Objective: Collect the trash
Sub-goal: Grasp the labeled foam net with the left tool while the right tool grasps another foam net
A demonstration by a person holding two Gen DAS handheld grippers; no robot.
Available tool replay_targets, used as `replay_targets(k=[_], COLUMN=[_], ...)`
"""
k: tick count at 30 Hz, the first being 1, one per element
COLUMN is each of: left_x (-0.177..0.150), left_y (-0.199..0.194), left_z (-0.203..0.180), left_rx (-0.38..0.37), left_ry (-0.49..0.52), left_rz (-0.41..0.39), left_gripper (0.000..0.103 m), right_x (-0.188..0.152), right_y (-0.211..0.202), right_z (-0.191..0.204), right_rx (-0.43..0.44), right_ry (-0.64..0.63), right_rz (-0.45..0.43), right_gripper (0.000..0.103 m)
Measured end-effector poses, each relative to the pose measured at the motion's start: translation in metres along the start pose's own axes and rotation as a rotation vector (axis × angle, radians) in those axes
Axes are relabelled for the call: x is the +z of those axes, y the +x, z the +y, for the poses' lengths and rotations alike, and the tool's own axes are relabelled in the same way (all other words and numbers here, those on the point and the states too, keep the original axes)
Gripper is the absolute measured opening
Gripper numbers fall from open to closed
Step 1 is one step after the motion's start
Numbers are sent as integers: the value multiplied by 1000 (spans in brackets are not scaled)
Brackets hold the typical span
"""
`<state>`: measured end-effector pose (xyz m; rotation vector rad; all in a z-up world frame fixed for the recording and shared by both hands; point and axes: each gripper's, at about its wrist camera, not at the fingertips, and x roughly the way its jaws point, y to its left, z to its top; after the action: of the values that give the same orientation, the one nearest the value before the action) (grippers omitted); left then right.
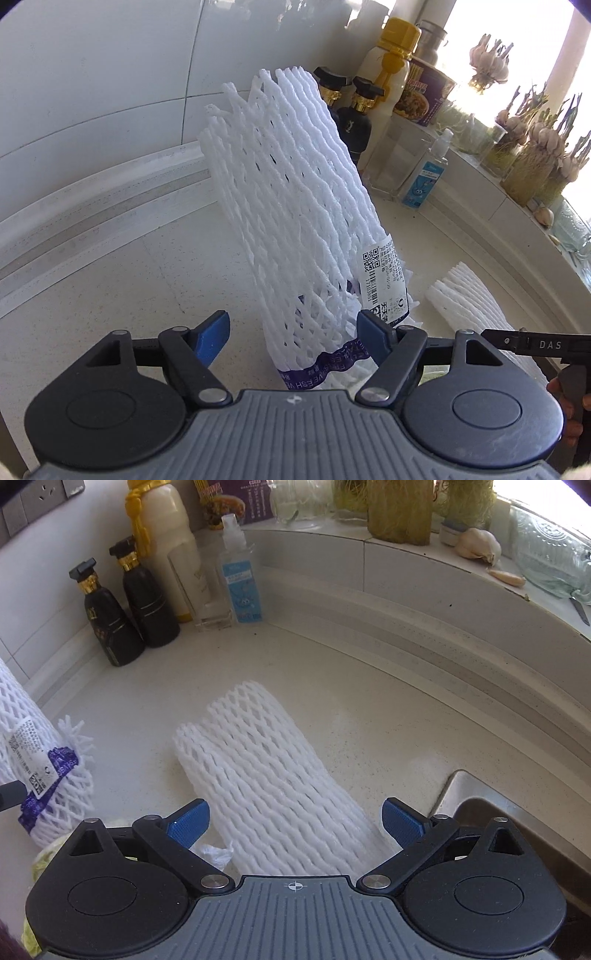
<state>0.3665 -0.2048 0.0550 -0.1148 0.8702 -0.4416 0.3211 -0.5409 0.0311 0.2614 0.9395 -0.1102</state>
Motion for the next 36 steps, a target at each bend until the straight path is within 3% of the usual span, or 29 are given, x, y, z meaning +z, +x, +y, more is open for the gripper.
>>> replay_targets(k=[5, 7, 10, 14, 19, 21, 23, 26, 36], left_x=[1, 1, 3, 5, 6, 6, 6, 7, 18], left_y=[2, 2, 4, 3, -1, -3, -7, -11, -33], left_z=[-1, -1, -1, -1, -3, -3, -3, -5, -6], left_rx=[7, 15, 24, 30, 31, 28, 24, 25, 28], left_ry=[5, 11, 7, -1, 3, -3, -4, 0, -2], left_rz=[7, 6, 7, 3, -17, -25, -36, -51, -90], left_gripper=[48, 43, 30, 15, 9, 8, 8, 7, 7], right_x=[4, 6, 9, 8, 6, 5, 6, 8, 14], right_y=[8, 8, 9, 11, 10, 7, 4, 2, -27], right_z=[10, 14, 18, 20, 18, 18, 19, 20, 14], right_rx=[-52, -62, -65, -77, -60, -56, -51, -92, -73], right_ry=[-55, -74, -89, -98, -70, -77, -82, -89, -37], right_rz=[6, 5, 3, 3, -17, -32, -45, -56, -156], right_gripper=[99, 99, 91, 70, 52, 40, 17, 10, 8])
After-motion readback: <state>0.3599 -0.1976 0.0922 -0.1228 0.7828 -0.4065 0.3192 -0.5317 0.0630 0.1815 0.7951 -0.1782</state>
